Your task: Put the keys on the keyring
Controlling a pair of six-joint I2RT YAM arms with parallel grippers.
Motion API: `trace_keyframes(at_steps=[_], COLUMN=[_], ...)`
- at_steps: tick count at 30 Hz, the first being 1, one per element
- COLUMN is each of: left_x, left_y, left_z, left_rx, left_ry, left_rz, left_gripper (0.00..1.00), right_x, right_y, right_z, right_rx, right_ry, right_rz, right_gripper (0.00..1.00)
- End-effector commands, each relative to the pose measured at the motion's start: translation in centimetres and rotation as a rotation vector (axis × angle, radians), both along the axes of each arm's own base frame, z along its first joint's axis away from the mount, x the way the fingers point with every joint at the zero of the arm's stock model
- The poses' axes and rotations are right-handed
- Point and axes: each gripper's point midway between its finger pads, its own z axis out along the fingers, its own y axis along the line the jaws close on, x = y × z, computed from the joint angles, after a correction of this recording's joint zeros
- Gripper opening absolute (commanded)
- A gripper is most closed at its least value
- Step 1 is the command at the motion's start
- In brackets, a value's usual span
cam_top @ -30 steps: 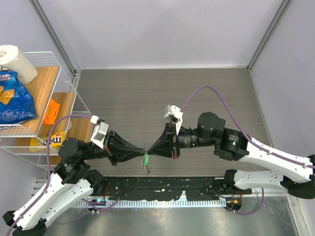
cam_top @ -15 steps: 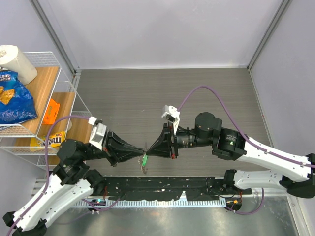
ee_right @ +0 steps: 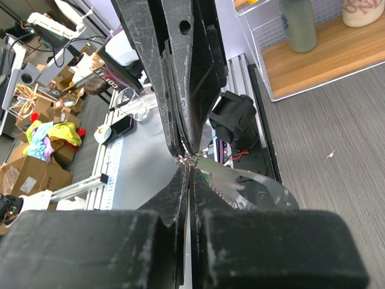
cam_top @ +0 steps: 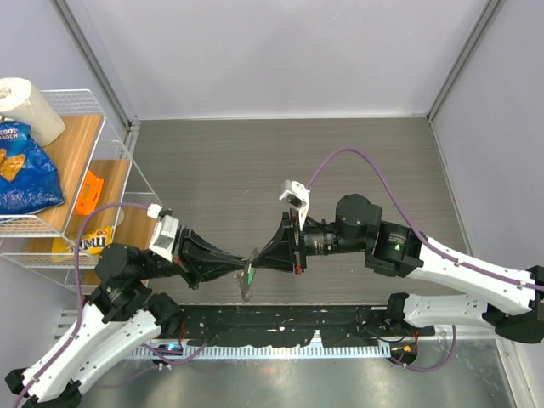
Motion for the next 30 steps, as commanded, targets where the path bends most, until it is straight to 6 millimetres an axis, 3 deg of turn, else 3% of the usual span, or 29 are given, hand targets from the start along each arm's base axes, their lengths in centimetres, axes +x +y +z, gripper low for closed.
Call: trace_keyframes(at_steps=[1,8,14,19,23,30], left_x=[-1.0,-0.8,-0.8,-1.0,-1.2,-1.3], left_y=[0.6,0.3,0.4,0.5,0.7,0.8], left_z=[1.8,1.5,1.7,1.9,2.2,2.6], left_rx=[-0.062,-0.054,-0.065,-0.082,-0.098,-0.125], left_ry=[-0.08,-0.076,-0.086,-0.088,-0.092,-0.068], left_rz=[-0.019,-0.024,-0.016,-0.023,-0.027,-0.036], left_gripper=[0.0,0.0,0.0,0.0,0.0,0.0], right_x=[1.0,0.5,0.2,0.0,0.1,0.3], right_y=[-0.1,-0.1,0.1,0.1,-0.7,-1.6], right_z=[1.0,2.1,1.4,0.4,1.0,2.7], right_rx=[0.045,0.078,0.069,0.063,0.088,0.118], right_ry=[0.016,0.022,0.037,0.04,-0.005,-0.098], right_rz=[-0.054,-0.031,-0.011,0.005,-0.02,-0.029], right_gripper=[0.05,0.05,0.07,0.21,0.35,0.42])
